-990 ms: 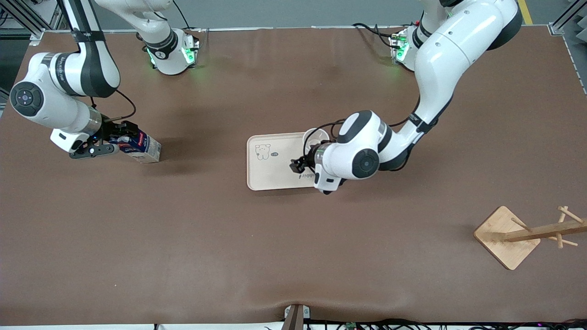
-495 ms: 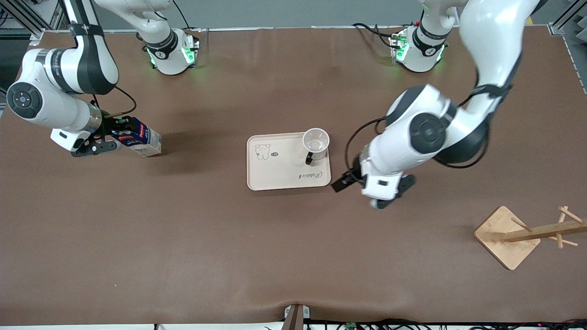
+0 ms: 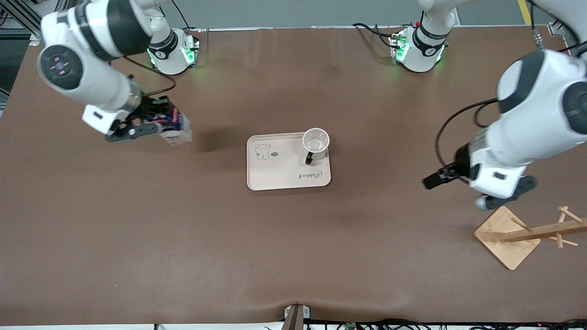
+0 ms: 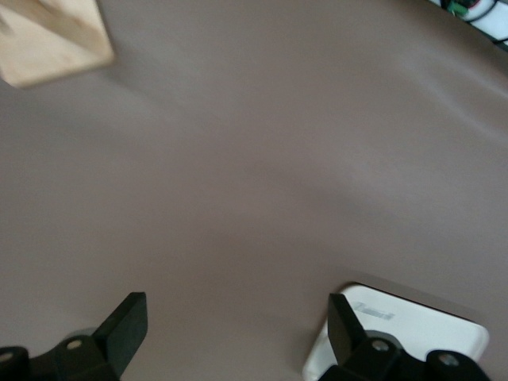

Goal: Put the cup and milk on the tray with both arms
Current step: 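Release the mug and withdraw the left gripper while the right lifts milk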

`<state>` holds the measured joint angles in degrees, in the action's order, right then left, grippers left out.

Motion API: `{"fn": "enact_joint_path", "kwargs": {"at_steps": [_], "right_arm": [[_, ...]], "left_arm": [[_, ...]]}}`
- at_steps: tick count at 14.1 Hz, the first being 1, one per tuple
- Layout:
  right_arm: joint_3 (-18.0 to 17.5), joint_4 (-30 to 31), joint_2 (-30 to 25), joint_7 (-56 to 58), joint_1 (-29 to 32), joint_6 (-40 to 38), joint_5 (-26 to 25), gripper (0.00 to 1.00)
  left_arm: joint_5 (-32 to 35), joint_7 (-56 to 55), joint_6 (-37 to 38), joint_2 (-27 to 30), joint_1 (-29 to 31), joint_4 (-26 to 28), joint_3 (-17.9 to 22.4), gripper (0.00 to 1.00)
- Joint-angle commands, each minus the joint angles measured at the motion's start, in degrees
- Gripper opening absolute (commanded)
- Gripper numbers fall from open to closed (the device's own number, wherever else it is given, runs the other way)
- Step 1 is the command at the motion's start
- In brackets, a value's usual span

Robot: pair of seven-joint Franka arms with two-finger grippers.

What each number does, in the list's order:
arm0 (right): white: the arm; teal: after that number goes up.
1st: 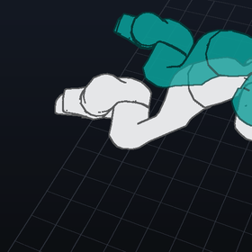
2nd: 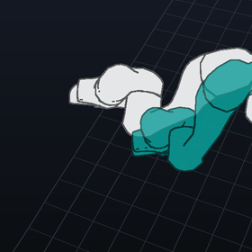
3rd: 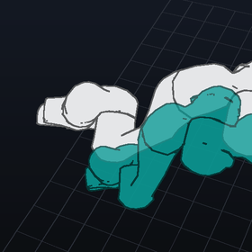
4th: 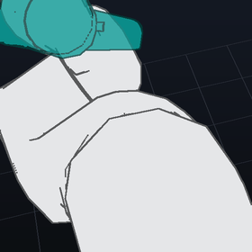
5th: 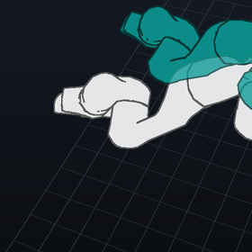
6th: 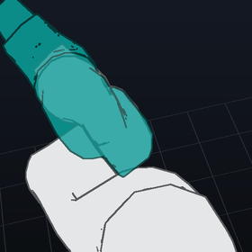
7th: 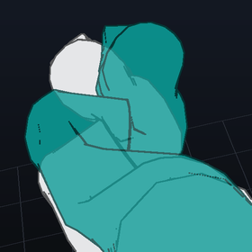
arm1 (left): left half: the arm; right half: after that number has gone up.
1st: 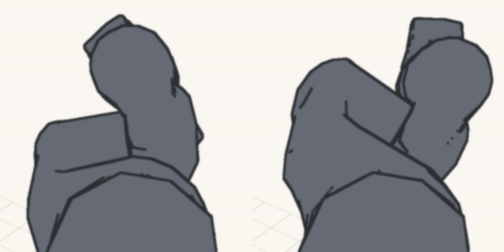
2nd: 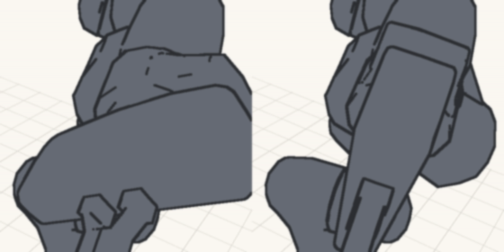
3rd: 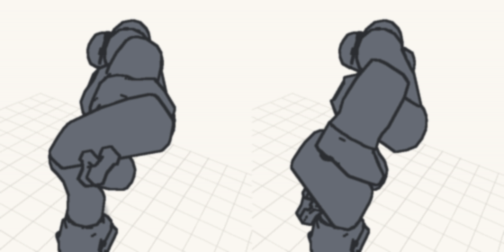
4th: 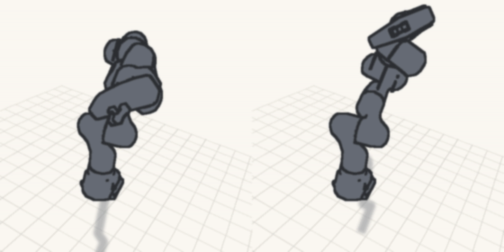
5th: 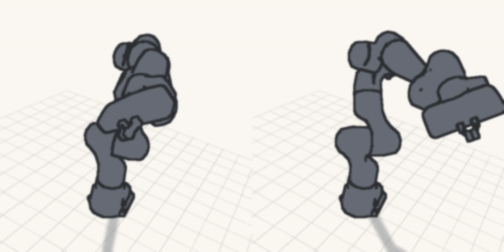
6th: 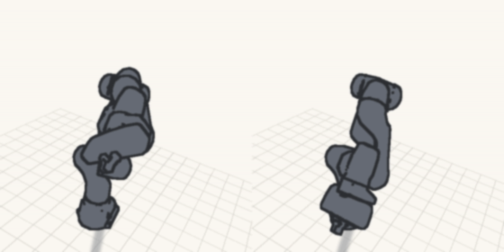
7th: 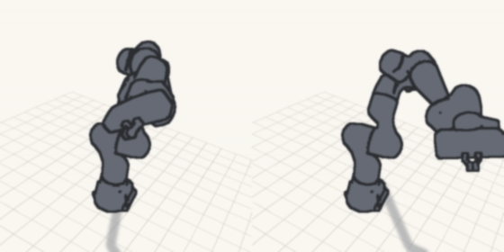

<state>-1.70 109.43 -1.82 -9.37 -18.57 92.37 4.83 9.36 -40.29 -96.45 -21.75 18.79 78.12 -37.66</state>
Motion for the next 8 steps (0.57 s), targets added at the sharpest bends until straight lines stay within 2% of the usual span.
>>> {"fn": "enact_joint_path", "kwargs": {"at_steps": [1, 4, 6, 7, 8], "right_arm": [[0.7, -8.9, 7.9, -9.1, -6.0, -0.9, 3.2, 0.0], [0.7, -18.4, 15.9, -13.2, -10.7, -0.3, 3.4, 0.0], [0.7, -20.8, 19.8, -16.4, -13.9, 3.8, 3.3, 0.0], [0.7, -21.1, 21.5, -17.9, -15.0, 6.5, 3.3, 0.0], [0.7, -21.0, 22.9, -18.6, -15.6, 8.9, 3.4, 0.0]], "left_arm": [[3.3, 9.1, 2.8, 5.2, 2.9, 1.7, 0.0, 1.0], [3.4, 15.6, 3.6, 8.6, 5.3, 1.7, 0.1, 1.0], [3.0, 20.8, 3.9, 11.9, 5.9, 1.9, 0.3, 1.0], [2.3, 23.1, 5.2, 12.9, 5.0, 1.9, 2.7, 1.0], [0.9, 24.7, 6.5, 15.3, 2.9, 2.3, 6.8, 1.0]]}}
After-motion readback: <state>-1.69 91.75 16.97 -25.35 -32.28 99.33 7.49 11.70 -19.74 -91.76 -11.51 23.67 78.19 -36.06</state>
